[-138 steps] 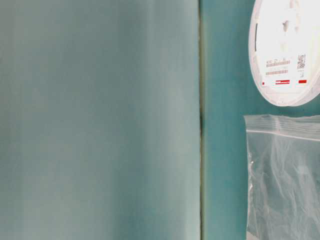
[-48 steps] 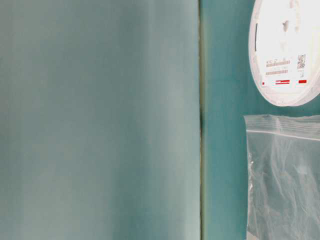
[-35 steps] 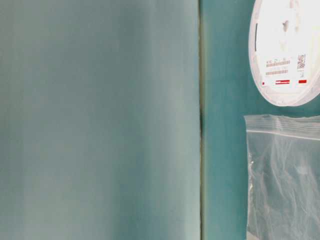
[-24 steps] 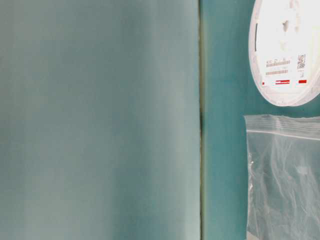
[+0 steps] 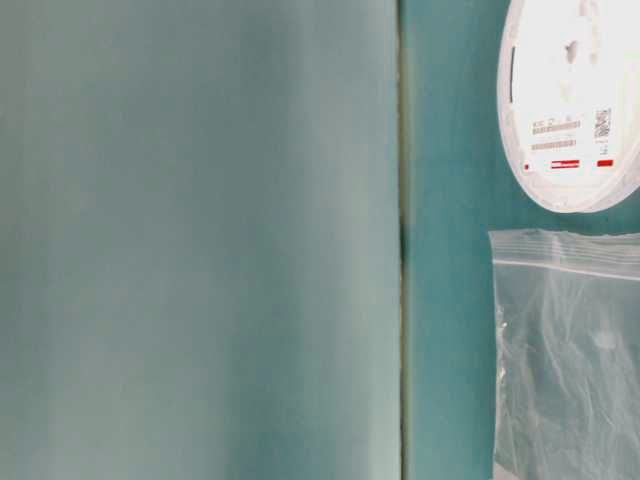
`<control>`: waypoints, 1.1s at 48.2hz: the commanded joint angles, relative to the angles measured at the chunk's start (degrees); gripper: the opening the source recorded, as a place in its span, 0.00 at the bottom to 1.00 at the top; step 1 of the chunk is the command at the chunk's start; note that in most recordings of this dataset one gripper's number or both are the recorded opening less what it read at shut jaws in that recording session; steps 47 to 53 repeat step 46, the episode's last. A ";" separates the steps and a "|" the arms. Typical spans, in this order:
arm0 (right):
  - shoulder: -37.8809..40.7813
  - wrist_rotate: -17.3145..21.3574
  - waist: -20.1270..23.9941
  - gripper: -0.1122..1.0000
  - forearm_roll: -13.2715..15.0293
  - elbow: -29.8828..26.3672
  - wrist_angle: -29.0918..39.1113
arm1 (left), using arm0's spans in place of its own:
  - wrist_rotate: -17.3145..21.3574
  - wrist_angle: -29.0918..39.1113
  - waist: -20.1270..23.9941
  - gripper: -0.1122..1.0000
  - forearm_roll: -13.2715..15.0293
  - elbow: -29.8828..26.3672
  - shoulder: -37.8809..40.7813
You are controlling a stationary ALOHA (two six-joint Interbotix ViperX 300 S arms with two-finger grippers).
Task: Take out the reel from the clear zip bag.
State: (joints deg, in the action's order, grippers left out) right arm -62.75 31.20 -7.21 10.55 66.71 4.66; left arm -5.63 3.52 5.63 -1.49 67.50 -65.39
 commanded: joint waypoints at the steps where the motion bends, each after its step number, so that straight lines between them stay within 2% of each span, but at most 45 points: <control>1: 0.26 -0.53 -0.18 0.89 0.00 -0.53 -0.26 | 0.09 -0.26 -0.09 0.87 -0.18 -1.14 0.70; 34: -0.53 -0.44 -0.26 0.89 0.00 -0.62 1.23 | 0.35 -0.70 -0.09 0.87 -0.09 -1.23 0.53; 53: -0.70 -0.44 -0.26 0.89 0.00 -0.70 1.32 | 0.97 1.76 -0.09 0.87 -0.18 -2.37 -0.35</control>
